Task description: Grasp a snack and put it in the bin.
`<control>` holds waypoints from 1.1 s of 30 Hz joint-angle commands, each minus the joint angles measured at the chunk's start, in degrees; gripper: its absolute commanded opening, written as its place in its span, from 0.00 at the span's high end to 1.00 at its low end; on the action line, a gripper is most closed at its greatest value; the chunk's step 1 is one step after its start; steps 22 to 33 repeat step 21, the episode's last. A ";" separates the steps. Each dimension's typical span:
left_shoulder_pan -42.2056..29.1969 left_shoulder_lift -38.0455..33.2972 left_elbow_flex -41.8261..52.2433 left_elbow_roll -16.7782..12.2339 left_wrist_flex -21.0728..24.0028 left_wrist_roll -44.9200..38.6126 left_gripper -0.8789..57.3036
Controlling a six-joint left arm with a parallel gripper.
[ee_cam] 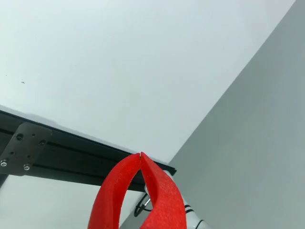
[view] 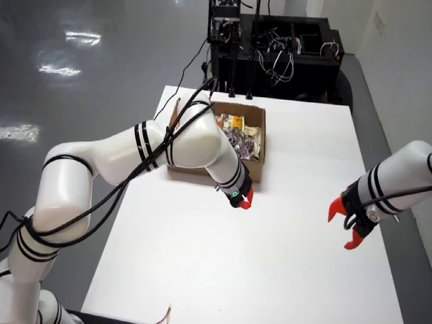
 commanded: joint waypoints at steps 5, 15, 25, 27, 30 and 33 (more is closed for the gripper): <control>0.12 0.00 0.00 0.02 -0.03 0.03 0.98; 0.58 0.00 -0.03 0.02 -0.08 0.02 0.98; 0.73 0.00 -0.07 0.02 -0.11 0.02 0.98; 0.73 0.00 -0.07 0.02 -0.11 0.02 0.98; 0.73 0.00 -0.07 0.02 -0.11 0.02 0.98; 0.73 0.00 -0.07 0.02 -0.11 0.02 0.98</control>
